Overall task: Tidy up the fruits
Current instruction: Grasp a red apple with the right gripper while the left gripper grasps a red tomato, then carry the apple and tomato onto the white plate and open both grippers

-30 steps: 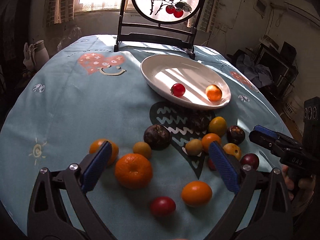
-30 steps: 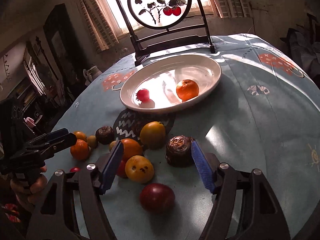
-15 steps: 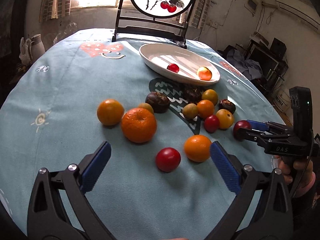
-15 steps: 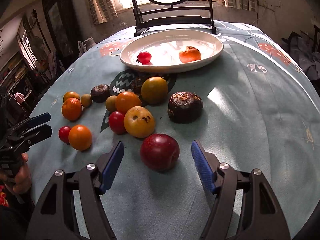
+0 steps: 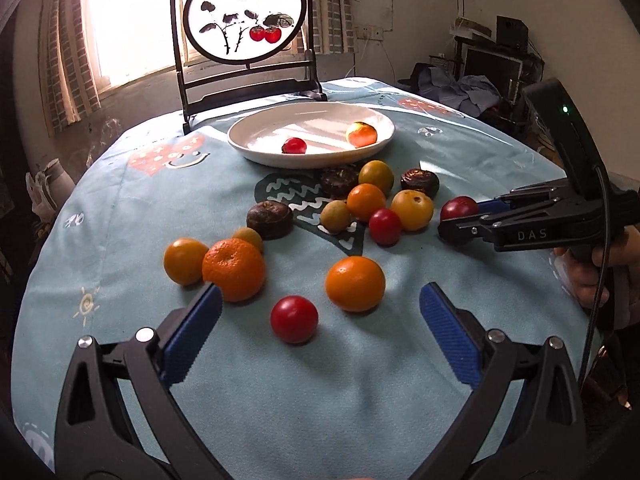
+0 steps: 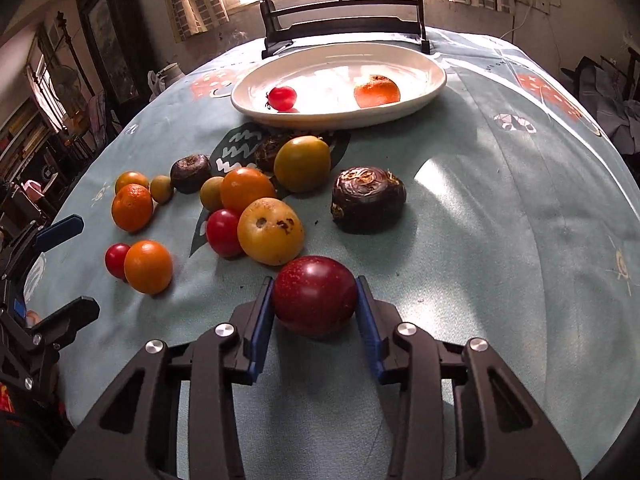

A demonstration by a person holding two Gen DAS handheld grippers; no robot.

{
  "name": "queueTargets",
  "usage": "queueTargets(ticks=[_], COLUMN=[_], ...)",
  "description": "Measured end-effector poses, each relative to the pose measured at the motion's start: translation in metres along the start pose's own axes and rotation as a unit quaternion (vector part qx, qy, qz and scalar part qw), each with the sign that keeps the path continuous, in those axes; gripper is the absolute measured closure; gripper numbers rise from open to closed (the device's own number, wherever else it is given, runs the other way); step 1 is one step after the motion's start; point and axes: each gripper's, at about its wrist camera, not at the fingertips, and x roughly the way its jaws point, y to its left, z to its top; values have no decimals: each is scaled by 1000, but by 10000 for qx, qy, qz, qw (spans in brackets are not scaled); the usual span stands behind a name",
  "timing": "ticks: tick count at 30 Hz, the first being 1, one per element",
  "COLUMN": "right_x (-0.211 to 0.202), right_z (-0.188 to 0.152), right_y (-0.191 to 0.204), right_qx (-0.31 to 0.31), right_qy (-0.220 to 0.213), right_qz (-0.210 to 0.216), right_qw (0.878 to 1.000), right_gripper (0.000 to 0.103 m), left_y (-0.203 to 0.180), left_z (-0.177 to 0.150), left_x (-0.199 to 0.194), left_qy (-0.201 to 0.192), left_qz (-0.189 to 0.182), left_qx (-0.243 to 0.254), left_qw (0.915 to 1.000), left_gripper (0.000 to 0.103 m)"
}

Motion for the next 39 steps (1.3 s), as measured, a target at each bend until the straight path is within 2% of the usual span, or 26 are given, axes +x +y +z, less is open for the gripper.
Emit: queueTargets(ticks=[4,5,8,11,13,15,27,34,39], right_x=[-3,-2,-4,-3,-3,-3,-3,-3,-3], right_z=[-1,-2,-3,-2,-3,-3,-3,-4,-4], right_y=[-20,-26,-32,-29,-29,-29,-30,-30,-30], right_qx=[488,648,829,774,780,805,820,817,830], right_qy=[-94,-66,-116,-83,-83,-90,-94,-93,-97], right_qz=[463,548,700,670,679,704,722,719,737], right_qw=[9977,9964,9940,9947,9946,9942,9940,9940,9938], right_gripper=[63,63,63,63,63,63,63,63,63], left_y=[-2,1,21,34,39,39,23,14,12], left_z=[0,0,-3,-8,-9,-10,-5,-4,-3], left_x=[3,3,-3,2,9,15,30,42,41], left_qy=[106,123,55,298,493,634,911,1144,1124], left_qz=[50,88,-134,37,7,-44,-183,-365,-414], left_qx=[107,29,-385,-557,-642,-673,-303,-150,-175], left_qw=[9999,9999,9992,9980,9967,9957,9952,9926,9926], left_gripper=[3,4,8,23,44,56,56,67,72])
